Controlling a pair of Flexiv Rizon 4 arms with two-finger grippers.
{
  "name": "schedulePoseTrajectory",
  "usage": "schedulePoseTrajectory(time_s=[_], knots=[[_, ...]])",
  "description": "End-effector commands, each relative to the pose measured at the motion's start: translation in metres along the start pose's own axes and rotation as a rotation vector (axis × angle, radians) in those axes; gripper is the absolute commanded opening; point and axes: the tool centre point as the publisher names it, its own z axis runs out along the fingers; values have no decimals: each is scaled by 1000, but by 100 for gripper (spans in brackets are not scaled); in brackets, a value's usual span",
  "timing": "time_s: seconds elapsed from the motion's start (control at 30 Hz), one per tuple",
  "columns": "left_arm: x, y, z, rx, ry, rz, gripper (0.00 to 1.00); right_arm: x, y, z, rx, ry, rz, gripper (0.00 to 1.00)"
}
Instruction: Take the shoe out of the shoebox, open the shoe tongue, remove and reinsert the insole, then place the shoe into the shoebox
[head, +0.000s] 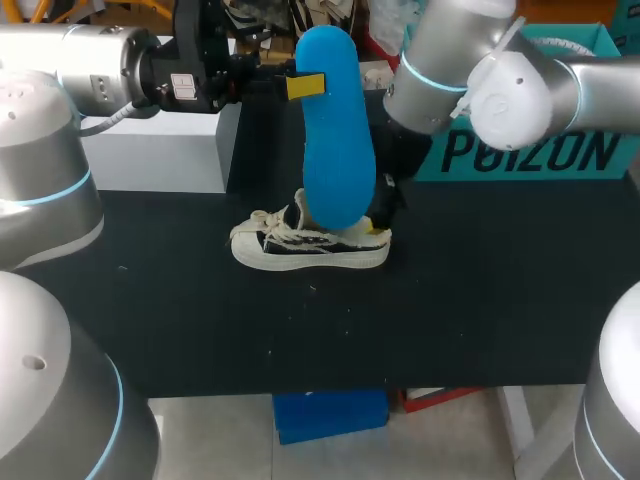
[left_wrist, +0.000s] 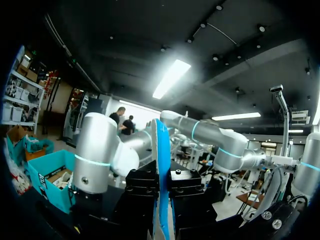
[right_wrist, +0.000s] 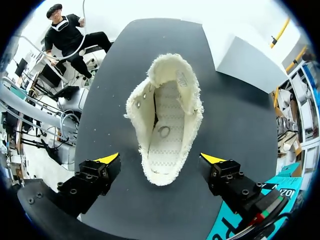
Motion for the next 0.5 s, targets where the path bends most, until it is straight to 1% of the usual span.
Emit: schedulePoseTrajectory(time_s=[0.03,0.5], knots=[[0,1,1,0,-3,1,0,0,6,1,128,3,4,100],[0,1,1,0,-3,1,0,3,4,1,145,-1,37,100]])
